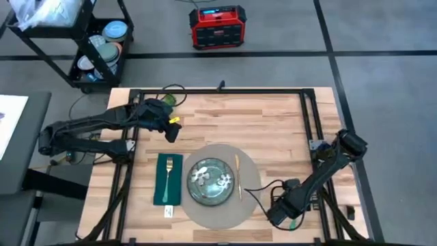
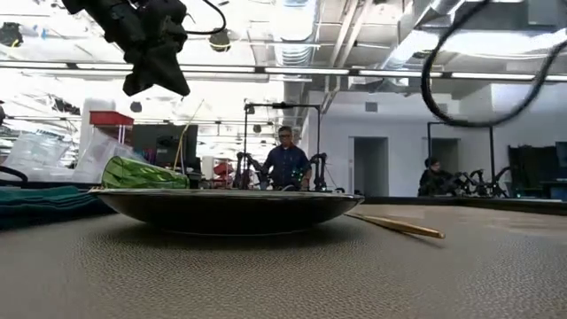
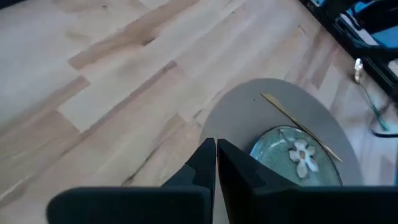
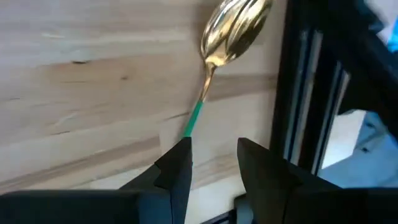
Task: Set table place
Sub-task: Put the green spoon on the gray tablemat to the right of the gold table knife
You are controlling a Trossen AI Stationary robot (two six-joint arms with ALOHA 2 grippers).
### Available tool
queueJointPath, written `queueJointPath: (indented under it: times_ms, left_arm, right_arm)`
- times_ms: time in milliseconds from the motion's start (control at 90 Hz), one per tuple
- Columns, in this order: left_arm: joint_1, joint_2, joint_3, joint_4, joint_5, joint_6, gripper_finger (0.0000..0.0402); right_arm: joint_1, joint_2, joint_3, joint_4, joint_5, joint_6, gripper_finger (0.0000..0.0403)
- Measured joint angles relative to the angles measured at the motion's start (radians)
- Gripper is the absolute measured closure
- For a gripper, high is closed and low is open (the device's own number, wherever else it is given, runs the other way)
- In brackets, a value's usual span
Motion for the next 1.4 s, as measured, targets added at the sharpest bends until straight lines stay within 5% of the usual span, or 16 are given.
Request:
queueJointPath:
  times_ms: [222,467,733,1022,1400]
  left_arm:
    - [0.000,0.000,0.000,-0.007,0.000,0.000,0.0402]
    - [0.000,0.000,0.000,-0.007,0.000,0.013,0.0402]
    - [0.000,0.000,0.000,-0.006,-0.001,0.020,0.0402]
    - [0.000,0.000,0.000,-0.005,-0.002,-0.024,0.0402]
    - [0.001,0.000,0.000,-0.001,-0.010,-0.013,0.0402]
  right_arm:
    - [-0.005,0.015,-0.065,0.113,-0.035,0.005,0.0303]
    - [0.042,0.012,0.013,-0.062,-0.049,0.001,0.0395]
    - [0.088,0.013,-0.104,0.157,-0.083,-0.001,0.0403]
    - [0.014,0.004,-0.266,0.358,-0.073,-0.013,0.0403]
    - [-0.118,-0.001,-0.311,0.351,-0.056,-0.053,0.0402]
